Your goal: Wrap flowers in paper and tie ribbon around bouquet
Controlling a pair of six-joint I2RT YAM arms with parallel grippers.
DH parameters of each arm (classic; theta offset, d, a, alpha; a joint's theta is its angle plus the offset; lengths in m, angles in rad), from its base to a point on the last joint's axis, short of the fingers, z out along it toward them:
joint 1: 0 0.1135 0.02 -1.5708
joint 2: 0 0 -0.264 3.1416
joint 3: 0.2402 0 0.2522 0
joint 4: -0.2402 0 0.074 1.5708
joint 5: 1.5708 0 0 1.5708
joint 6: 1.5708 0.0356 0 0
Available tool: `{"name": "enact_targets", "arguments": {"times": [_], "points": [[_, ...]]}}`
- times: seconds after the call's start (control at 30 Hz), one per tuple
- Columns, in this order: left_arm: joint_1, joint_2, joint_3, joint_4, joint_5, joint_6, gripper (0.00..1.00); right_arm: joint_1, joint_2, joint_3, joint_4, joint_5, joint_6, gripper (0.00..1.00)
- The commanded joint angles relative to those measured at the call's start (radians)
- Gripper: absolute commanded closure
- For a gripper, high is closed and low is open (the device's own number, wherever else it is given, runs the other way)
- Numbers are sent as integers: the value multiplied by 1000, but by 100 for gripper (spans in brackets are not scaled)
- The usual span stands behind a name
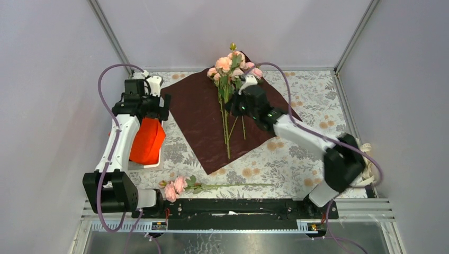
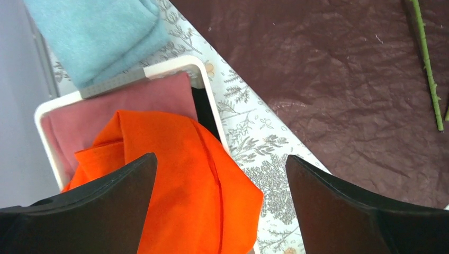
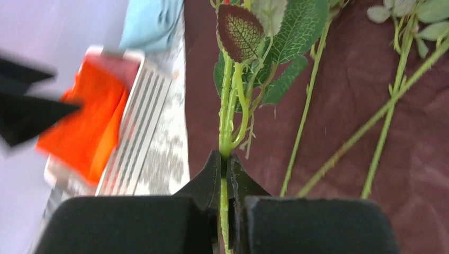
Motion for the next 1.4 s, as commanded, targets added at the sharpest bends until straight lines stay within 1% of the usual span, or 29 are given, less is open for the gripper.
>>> {"name": "enact_targets", "arguments": {"times": [0.0,0.07,0.1,0.2,0.23,0.27,0.3,0.33,0.37,0.43,0.47,0.5,0.53,0.6,0.63,0.7,0.77,0.83,0.9,0.97,1.07,1.17,1.27,1.37], "points": [[1,-2,-38,-14,63,-4,2,-23,310,217,271,209,163,100],[1,-12,-66,-16,71,9,1,-44,416,316,272,270,153,100],[-1,-15,-81,-16,77,14,1,-51,500,378,256,294,132,100],[-3,-6,-115,-13,100,30,2,-82,658,570,142,325,101,100],[-6,4,-123,-12,101,32,2,-95,695,611,122,303,91,93],[-12,22,-129,-12,97,33,2,-111,732,673,99,271,75,79],[-17,36,-132,-12,89,35,2,-126,765,727,34,245,54,66],[-22,50,-133,-11,75,37,2,-141,788,777,-25,208,24,56],[-28,63,-136,-7,64,39,2,-158,802,828,-106,167,-5,48],[-38,82,-148,7,45,46,2,-193,785,880,-230,85,-83,39],[-47,92,-154,8,34,53,2,-210,751,871,-286,72,-123,35],[-56,101,-161,9,23,59,2,-228,706,834,-326,86,-163,32],[-66,108,-169,9,12,66,2,-253,640,762,-346,113,-192,28],[-86,124,-186,10,4,76,2,-326,498,571,-346,140,-210,22],[-102,132,-195,12,2,81,2,-378,430,472,-341,119,-195,22],[-127,151,-210,17,-2,92,2,-499,315,298,-331,3,-132,22],[-155,169,-216,20,-8,96,2,-574,206,119,-286,-110,-60,27],[-180,182,-217,21,-6,97,1,-579,104,-43,-232,-155,-15,28],[-197,192,-214,21,-8,93,1,-579,17,-208,-145,-228,90,30],[-209,197,-210,21,-12,89,2,-577,-59,-365,-22,-269,229,32],[-220,190,-210,21,-7,77,1,-562,-97,-528,137,-294,413,34],[-224,177,-214,20,-1,73,1,-550,-103,-620,232,-249,523,32],[-226,166,-219,21,-4,81,1,-540,-72,-667,310,-238,594,30],[-226,161,-220,27,-53,84,1,-540,-9,-682,389,-245,618,30]]}}
